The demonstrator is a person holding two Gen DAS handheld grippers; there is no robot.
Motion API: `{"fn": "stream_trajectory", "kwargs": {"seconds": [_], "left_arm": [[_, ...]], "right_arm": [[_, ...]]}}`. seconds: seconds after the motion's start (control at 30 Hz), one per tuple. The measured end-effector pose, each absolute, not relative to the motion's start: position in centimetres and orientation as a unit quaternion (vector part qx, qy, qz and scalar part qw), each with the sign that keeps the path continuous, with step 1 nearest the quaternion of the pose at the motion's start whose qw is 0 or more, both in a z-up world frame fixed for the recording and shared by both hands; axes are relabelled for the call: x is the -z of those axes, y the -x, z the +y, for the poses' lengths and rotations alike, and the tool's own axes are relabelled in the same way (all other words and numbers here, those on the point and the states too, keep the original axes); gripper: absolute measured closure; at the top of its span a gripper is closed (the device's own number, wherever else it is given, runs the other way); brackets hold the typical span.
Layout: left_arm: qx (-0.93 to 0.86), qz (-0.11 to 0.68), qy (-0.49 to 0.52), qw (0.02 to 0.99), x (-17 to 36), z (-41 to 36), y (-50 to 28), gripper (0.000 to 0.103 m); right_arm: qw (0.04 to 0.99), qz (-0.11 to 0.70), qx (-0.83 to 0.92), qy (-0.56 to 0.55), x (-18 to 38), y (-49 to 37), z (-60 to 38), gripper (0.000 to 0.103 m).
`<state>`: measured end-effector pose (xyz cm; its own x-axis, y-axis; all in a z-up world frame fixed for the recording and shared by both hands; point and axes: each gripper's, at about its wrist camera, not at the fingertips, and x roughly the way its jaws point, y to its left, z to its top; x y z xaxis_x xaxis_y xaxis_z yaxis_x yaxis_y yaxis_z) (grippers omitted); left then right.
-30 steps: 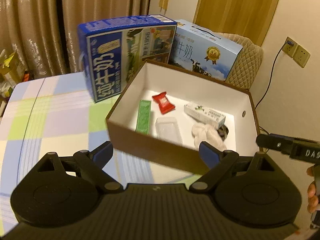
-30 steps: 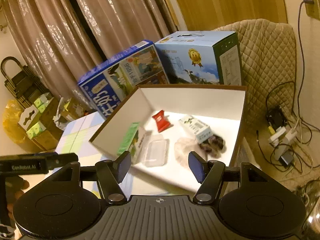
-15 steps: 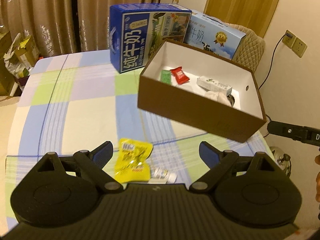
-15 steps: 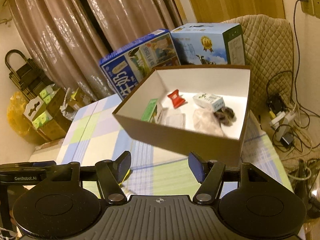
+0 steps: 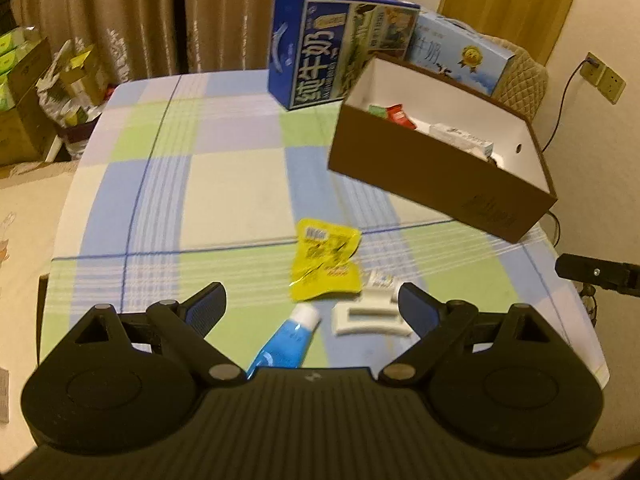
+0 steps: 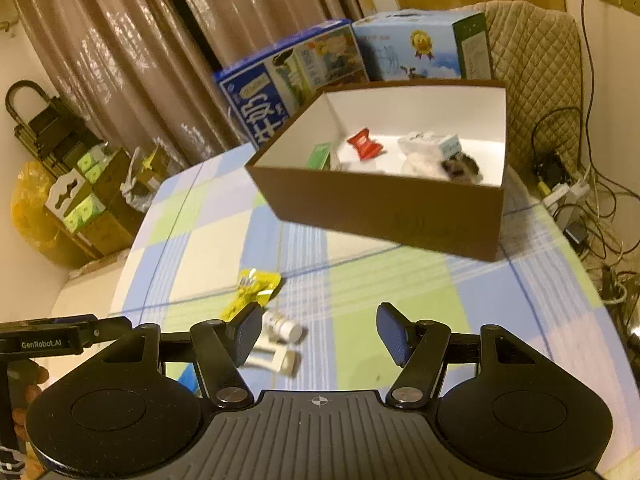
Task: Organize objects
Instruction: 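Withdraw both grippers from the brown box back over the table items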
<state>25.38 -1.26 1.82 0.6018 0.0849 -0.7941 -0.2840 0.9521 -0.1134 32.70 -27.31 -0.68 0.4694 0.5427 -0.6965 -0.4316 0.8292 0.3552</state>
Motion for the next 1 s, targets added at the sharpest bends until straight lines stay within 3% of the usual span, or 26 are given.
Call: {"fn": "stream_trajectory", "kwargs": {"seconds": [0.47, 1.0], "left_arm": [[-0.111, 0.46, 0.119, 0.873, 1.2, 0.5, -21.5, 0.012], [-0.102, 0.5, 0.101, 0.854, 6.1, 0.1, -23.3, 0.013]], "right_arm": [[0.839, 0.46, -0.288, -0.041, 3.9, -29.0, -24.7, 0.042], [0.819, 0.495, -0.29, -0.019, 7.0, -29.3, -23.4, 0.042]]}}
